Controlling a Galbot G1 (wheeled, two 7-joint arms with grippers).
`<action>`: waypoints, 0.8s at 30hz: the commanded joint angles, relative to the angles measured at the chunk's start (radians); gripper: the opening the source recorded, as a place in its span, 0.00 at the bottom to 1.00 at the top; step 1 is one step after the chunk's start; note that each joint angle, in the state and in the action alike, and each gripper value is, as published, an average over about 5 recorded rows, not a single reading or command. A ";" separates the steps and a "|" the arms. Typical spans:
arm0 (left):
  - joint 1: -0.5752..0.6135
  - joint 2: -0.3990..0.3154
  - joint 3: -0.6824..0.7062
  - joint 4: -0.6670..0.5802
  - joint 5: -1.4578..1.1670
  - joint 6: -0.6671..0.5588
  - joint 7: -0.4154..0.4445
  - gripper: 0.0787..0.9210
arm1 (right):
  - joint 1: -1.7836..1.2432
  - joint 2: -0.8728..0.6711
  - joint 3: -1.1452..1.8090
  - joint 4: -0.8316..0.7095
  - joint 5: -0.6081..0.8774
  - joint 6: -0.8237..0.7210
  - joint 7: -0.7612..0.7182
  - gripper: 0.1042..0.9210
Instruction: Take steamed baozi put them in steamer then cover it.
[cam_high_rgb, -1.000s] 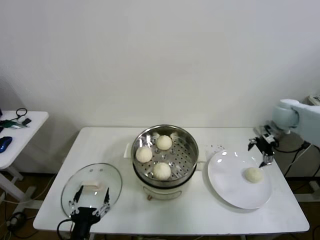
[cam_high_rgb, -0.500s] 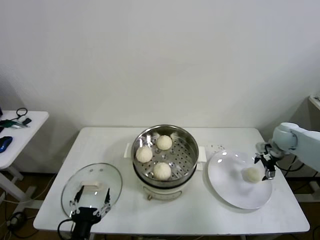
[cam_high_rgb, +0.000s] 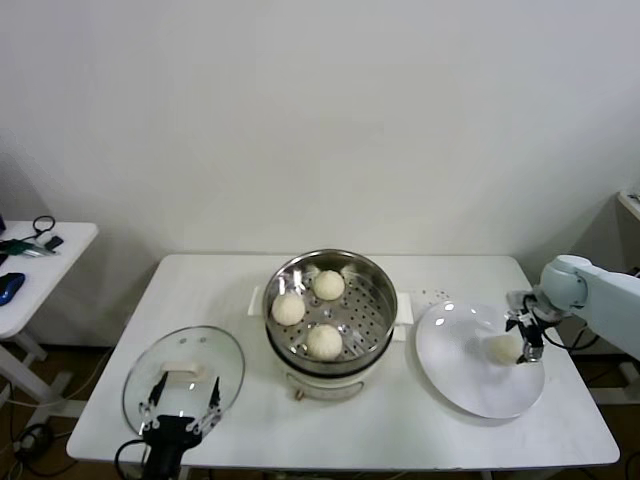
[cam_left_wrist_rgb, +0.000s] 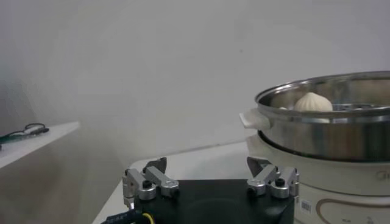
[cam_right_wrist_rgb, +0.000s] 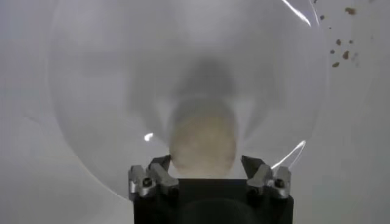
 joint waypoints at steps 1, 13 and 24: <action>0.000 0.001 0.000 0.000 0.000 0.000 0.000 0.88 | -0.027 0.004 0.039 -0.008 0.026 -0.009 -0.003 0.76; 0.005 0.001 0.006 -0.001 0.010 -0.005 -0.001 0.88 | 0.201 -0.027 -0.099 0.113 0.142 -0.011 -0.025 0.67; 0.004 0.007 0.019 -0.001 0.020 -0.003 -0.001 0.88 | 0.960 0.148 -0.540 0.435 0.588 -0.090 -0.028 0.66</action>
